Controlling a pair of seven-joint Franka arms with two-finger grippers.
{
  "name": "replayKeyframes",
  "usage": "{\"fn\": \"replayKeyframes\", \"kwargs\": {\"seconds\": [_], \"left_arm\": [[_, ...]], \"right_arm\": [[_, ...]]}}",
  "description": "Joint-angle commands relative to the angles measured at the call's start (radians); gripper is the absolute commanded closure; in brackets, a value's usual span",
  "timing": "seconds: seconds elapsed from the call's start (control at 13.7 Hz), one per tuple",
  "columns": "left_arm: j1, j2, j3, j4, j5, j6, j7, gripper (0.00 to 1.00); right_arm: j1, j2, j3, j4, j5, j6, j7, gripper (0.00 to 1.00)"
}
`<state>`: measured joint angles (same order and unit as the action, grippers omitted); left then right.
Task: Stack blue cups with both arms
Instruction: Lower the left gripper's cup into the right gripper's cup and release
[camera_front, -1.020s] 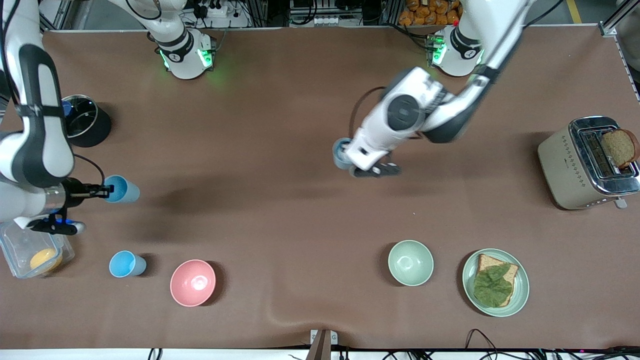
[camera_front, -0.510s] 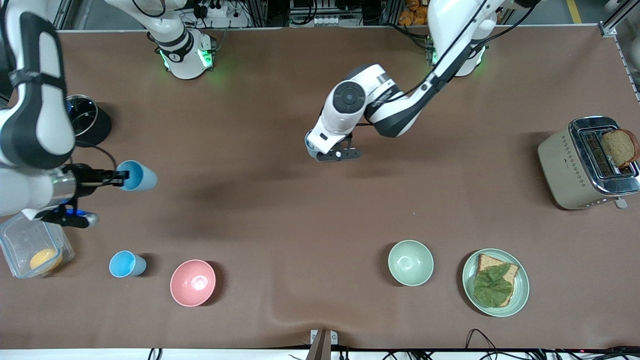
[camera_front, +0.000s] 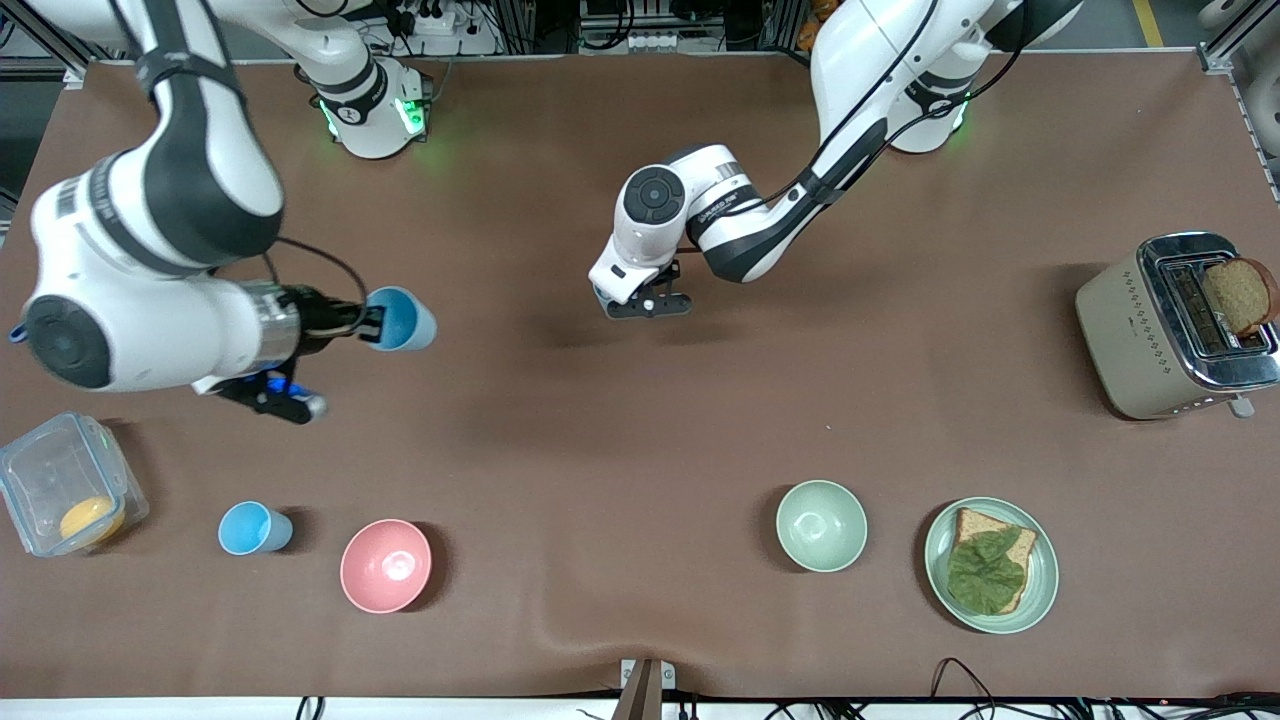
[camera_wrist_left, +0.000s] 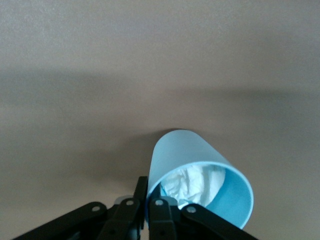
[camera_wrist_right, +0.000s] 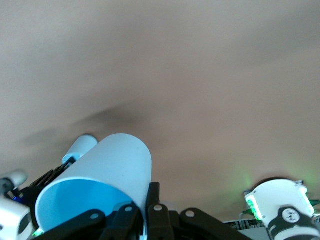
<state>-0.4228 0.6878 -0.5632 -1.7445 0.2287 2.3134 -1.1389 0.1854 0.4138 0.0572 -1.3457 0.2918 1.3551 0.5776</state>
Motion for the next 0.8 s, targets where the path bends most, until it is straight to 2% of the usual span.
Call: {"fn": "replayKeyframes", "kwargs": {"seconds": [0.0, 0.22, 0.44, 0.73], "left_arm": [[-0.01, 0.003, 0.014, 0.023, 0.032, -0.002, -0.033, 0.0], [0.007, -0.057, 0.013, 0.026, 0.032, -0.012, -0.08, 0.0], [0.044, -0.212, 0.013, 0.025, 0.027, -0.112, -0.094, 0.0], [0.149, -0.405, 0.013, 0.026, 0.027, -0.23, -0.079, 0.0]], "right_arm": [[0.057, -0.042, -0.008, -0.055, 0.021, 0.019, 0.111, 1.0], [0.108, -0.11, -0.008, -0.172, 0.075, 0.119, 0.172, 1.0], [0.152, -0.168, -0.008, -0.295, 0.096, 0.218, 0.203, 1.0], [0.253, -0.17, -0.008, -0.381, 0.105, 0.363, 0.322, 1.0]]}}
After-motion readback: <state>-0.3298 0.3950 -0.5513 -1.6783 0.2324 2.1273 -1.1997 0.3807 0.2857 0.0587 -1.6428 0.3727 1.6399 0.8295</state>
